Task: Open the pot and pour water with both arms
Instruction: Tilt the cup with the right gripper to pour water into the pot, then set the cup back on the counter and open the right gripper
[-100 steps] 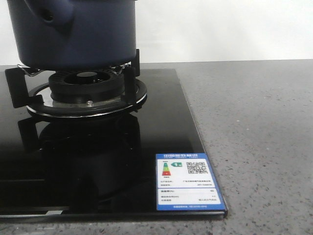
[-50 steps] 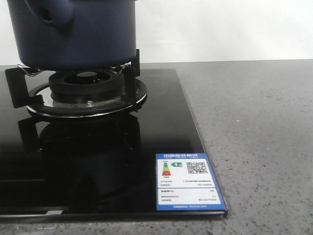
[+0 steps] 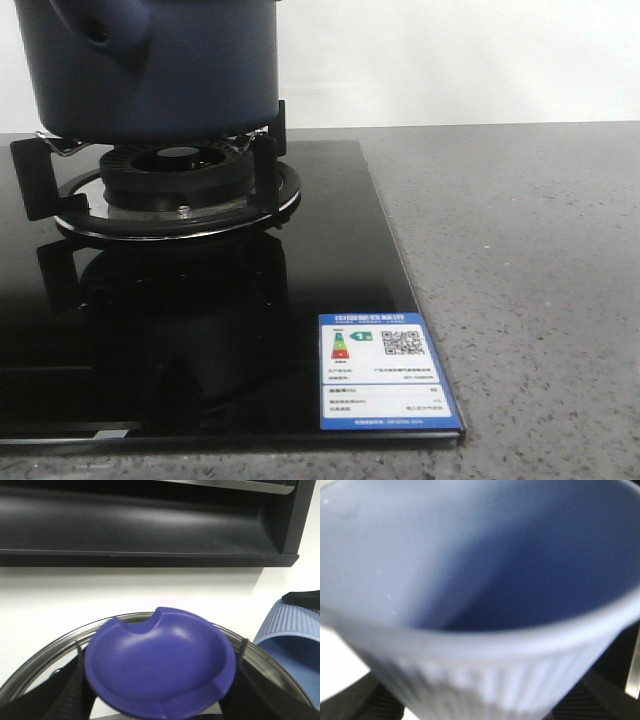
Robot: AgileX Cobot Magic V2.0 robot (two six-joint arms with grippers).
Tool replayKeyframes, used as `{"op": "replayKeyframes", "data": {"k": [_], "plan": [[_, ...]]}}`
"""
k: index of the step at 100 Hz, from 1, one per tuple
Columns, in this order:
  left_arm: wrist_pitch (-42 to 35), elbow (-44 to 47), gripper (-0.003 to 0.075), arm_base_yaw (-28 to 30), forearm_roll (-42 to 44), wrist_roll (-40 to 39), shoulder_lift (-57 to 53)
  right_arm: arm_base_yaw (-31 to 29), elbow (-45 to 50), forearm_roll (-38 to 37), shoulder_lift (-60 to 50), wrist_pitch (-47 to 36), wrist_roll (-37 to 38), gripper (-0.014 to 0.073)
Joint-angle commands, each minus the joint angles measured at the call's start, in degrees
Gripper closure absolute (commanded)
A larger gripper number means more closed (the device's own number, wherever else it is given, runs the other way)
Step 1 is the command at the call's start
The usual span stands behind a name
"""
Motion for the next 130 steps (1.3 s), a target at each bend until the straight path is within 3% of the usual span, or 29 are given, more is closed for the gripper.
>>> {"op": "replayKeyframes", "data": {"k": [1, 16, 46, 57, 74, 107, 130], "plan": [[-5.4, -2.2, 0.0358, 0.3, 0.2, -0.2, -1.0, 0.3, -2.3, -1.0, -2.6, 0.3, 0.7, 0.0218], [-5.4, -2.2, 0.0359, 0.3, 0.2, -0.2, -1.0, 0.3, -2.3, 0.4, -2.6, 0.8, 2.5, 0.0218], [-5.4, -2.2, 0.0358, 0.3, 0.2, -0.2, -1.0, -0.8, -2.3, 1.6, -3.0, 8.9, 24.4, 0.0218], [-5.4, -2.2, 0.0358, 0.3, 0.2, -0.2, -1.0, -4.2, -2.3, 11.6, -4.9, 7.4, 30.5, 0.0219], [-5.4, -2.2, 0.0358, 0.3, 0.2, -0.2, -1.0, -11.0, -0.5, 26.9, -9.3, 3.2, 30.6, 0.0252], [-5.4, -2.2, 0.0359, 0.3, 0.2, -0.2, -1.0, -26.5, 20.4, 46.3, -22.8, -18.9, 32.0, 0.027], [-5.4, -2.2, 0.0359, 0.3, 0.2, -0.2, -1.0, -38.3, 41.6, 56.1, -29.2, -42.7, 32.0, 0.027]]}}
